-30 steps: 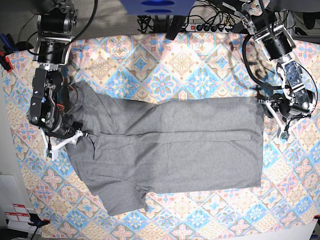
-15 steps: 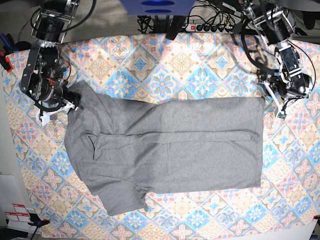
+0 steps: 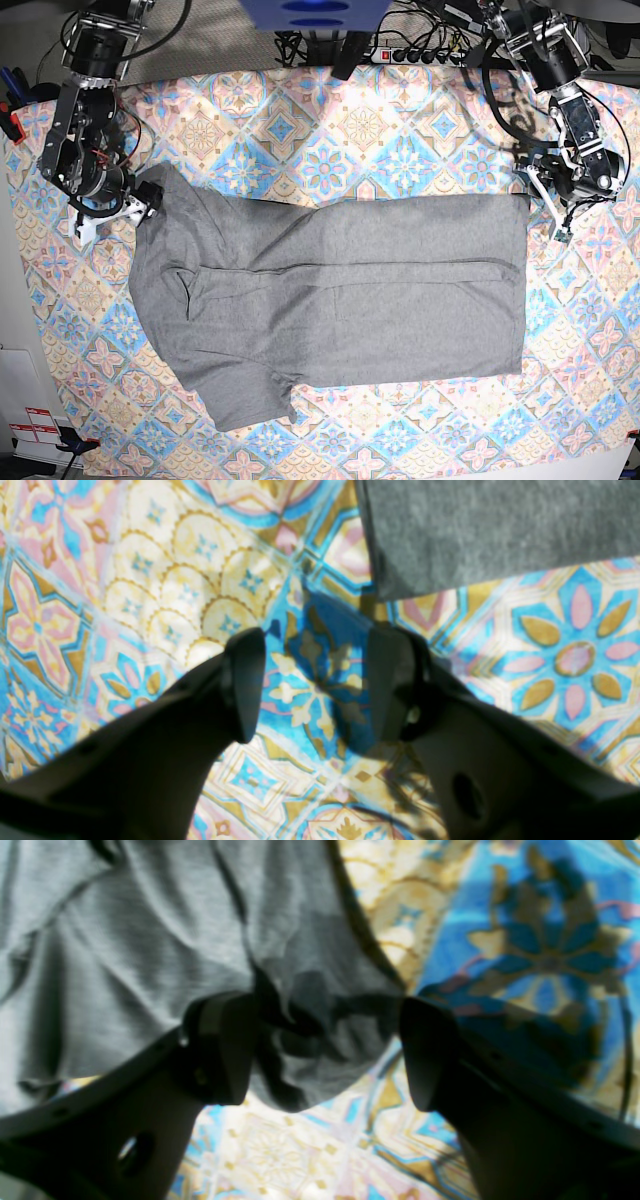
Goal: Fold the T-shirt properly
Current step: 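Regrasp the folded shirt's edge with both grippers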
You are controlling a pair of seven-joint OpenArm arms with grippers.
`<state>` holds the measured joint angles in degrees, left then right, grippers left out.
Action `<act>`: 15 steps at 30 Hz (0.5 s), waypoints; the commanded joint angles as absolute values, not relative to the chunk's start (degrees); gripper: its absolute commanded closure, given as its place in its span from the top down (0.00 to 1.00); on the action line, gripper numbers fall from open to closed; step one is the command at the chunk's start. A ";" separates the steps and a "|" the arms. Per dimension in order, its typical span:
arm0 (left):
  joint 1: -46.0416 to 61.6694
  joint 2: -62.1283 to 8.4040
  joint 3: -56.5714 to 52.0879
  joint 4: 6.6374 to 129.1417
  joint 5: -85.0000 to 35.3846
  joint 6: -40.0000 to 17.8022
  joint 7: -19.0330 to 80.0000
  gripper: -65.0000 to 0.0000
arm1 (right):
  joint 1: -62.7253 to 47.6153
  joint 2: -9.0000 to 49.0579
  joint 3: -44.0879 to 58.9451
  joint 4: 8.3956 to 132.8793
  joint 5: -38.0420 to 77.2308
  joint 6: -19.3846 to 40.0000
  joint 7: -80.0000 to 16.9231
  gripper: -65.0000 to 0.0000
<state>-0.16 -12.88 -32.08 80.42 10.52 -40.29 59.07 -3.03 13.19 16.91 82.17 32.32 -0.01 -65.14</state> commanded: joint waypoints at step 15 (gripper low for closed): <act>-8.48 -14.55 -32.04 68.97 10.24 -40.00 58.33 0.48 | -2.33 13.76 12.70 82.59 31.34 0.31 -63.52 0.68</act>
<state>-7.62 -13.93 -32.08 68.14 10.48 -40.12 58.72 -3.05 12.78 12.43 81.95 31.07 0.16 -64.07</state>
